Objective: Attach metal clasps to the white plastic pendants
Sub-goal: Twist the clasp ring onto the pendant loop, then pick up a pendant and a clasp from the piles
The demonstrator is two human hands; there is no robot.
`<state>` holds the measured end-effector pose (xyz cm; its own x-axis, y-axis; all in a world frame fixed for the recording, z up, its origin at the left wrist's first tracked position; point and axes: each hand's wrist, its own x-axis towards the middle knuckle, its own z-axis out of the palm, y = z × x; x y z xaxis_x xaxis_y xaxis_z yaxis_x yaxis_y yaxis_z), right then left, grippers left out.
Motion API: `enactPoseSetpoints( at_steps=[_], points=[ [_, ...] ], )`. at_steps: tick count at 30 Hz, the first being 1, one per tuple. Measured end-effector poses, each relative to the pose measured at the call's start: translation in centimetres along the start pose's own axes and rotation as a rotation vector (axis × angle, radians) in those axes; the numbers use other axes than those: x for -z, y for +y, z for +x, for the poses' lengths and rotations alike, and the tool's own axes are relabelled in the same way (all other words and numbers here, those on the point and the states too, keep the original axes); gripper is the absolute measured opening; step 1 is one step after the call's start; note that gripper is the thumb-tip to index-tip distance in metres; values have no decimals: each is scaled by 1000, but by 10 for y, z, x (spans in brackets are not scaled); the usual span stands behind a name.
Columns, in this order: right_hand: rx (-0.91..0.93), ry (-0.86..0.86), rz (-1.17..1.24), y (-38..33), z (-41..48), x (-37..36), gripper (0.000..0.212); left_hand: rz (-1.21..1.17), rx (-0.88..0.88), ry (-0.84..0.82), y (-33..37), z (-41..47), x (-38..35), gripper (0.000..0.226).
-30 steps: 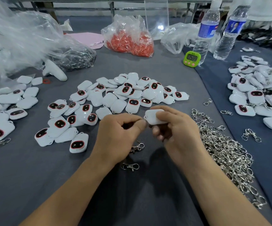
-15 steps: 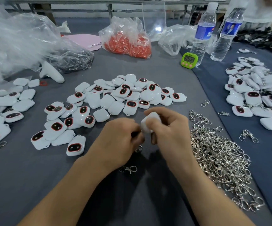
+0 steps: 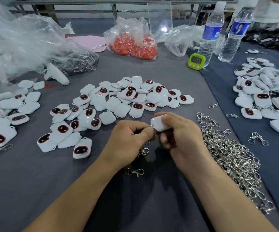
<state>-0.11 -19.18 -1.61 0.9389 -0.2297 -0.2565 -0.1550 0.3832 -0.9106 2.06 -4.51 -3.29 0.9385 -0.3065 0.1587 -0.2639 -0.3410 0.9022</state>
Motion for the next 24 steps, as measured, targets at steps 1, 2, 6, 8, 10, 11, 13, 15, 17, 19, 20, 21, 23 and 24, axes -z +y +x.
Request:
enactPoseSetpoints(
  at_steps=[1,2,6,8,10,11,13,15,17,19,20,21,23,24],
  points=[
    [69,21,-75,1,-1,0,19,40,10,-10,-1,0,0,23],
    [174,52,-172,4,-3,1,19,103,-1,-13,-2,1,0,24],
    [568,86,-623,15,-17,-5,20,466,-250,15,0,-3,5,18],
    [505,53,-627,14,-14,-5,21,540,-272,31,-2,-3,5,21],
    [377,44,-582,8,-9,-1,19,543,-168,72,-6,-3,3,27],
    [323,41,-556,5,-5,1,18,540,-112,93,-7,-2,3,28],
    [235,31,-440,-2,1,6,21,531,-54,148,-9,0,2,21],
    [185,77,-154,-14,5,14,19,529,-18,201,-9,1,2,11],
    [171,131,363,-32,8,32,11,509,13,212,-11,1,3,7],
    [178,177,655,-43,11,52,41,515,31,190,-12,1,2,7],
    [166,222,639,-44,12,57,50,525,33,178,-12,1,2,7],
    [153,277,551,-42,14,58,49,532,30,169,-12,1,1,8],
    [178,376,284,-34,20,54,27,531,26,159,-12,2,1,8],
    [218,420,117,-31,21,51,14,530,27,156,-12,2,1,8]
  ],
)
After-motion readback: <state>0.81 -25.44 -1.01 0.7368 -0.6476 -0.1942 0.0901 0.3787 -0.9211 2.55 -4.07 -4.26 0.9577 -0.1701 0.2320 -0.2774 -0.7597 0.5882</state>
